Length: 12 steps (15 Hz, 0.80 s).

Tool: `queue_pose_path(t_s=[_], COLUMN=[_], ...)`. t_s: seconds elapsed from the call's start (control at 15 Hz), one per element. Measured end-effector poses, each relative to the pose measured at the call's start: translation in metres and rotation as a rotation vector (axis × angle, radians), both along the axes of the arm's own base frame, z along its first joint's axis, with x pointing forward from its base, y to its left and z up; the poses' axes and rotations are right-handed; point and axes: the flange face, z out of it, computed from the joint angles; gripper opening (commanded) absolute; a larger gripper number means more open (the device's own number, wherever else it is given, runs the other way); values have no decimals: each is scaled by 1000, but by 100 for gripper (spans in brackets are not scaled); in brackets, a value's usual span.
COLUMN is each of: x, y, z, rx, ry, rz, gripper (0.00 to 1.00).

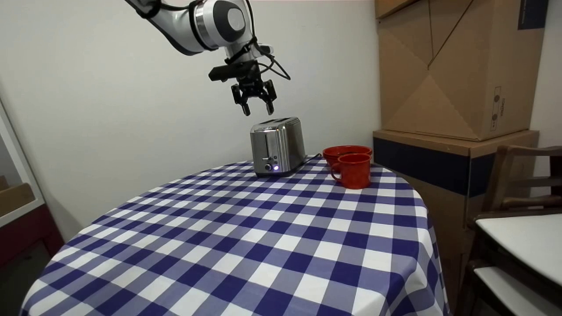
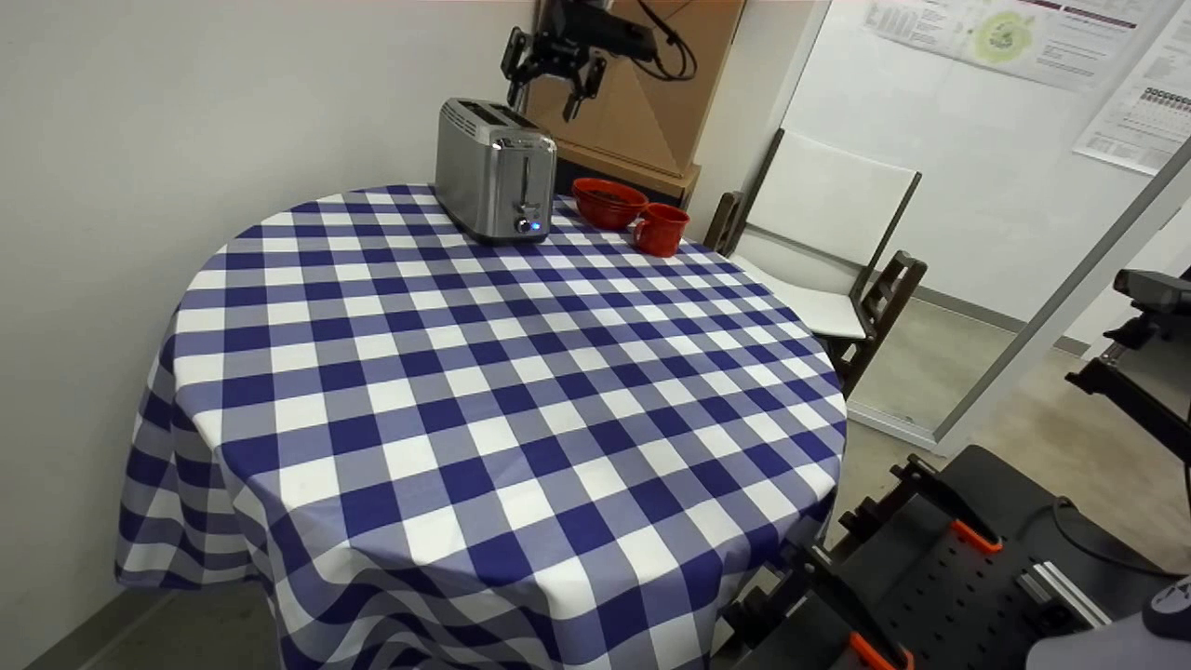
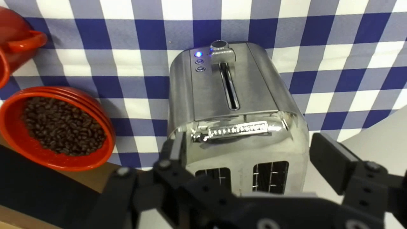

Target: Push the lever on the toaster downwards

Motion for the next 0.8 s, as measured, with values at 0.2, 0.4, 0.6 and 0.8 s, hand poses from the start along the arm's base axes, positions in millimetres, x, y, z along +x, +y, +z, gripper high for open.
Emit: queue_pose_path(t_s=[0.2,0.4,0.6,0.8], x=[-18,-42,-70,-103], y=[-11,-12,-11,-14], z=[14,25,37,49], rx=[8,39,54,59], ry=[25,64,98,127], rz=[-19,-27,-12,6], gripper=[100,100,100,100])
